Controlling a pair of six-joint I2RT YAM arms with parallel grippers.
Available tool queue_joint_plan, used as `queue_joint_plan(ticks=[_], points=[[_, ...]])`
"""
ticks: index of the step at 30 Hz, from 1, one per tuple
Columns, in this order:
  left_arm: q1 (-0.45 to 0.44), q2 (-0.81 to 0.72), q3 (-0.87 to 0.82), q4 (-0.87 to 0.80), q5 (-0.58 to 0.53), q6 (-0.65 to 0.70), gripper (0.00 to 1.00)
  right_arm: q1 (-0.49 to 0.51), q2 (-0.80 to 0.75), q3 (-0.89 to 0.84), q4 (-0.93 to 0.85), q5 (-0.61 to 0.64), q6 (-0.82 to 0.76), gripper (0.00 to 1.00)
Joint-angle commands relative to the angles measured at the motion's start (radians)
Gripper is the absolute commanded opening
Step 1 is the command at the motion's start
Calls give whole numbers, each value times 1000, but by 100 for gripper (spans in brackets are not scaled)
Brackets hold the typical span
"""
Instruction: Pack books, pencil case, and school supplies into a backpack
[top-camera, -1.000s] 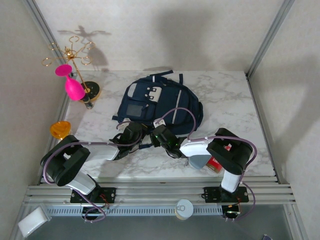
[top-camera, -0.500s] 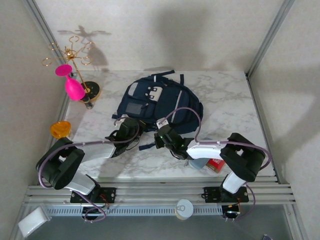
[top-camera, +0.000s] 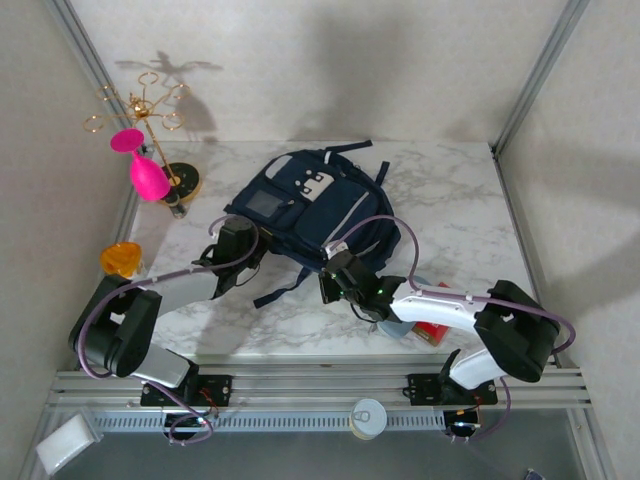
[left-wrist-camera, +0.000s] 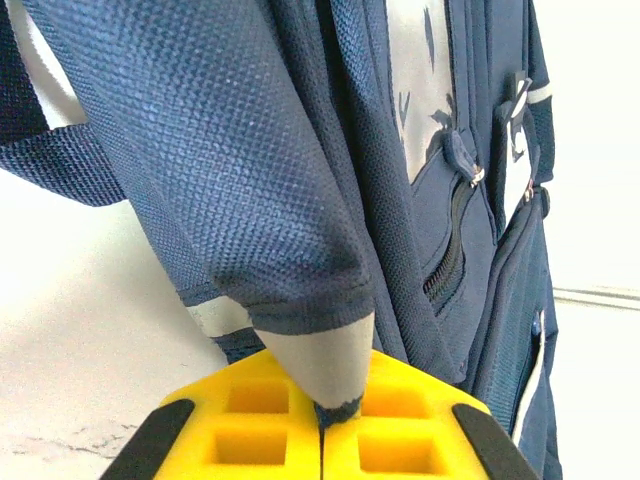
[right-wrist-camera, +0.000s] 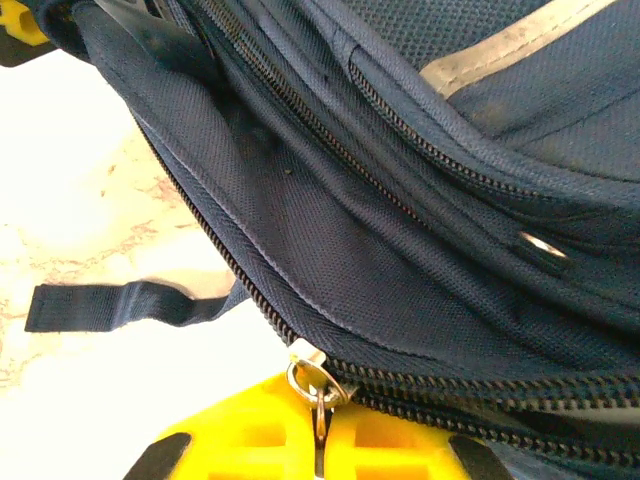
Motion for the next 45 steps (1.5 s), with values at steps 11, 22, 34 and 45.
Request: queue_joint_plan(ticks=[11,22,34,45], points=[[-254,-172,-259,251,-97,-270,65,9,47,74,-50,-107,82,0],[-338,102,-140,436,-189,-359,36,9,56,99,-92,-86,60,0],[-58,64,-85,195,-110,-86,0,-45,-110,47,-417,87,137,0],[-24,-11,-62,144,27,-3,58,-35,-28,157,-312,-34,68,0]])
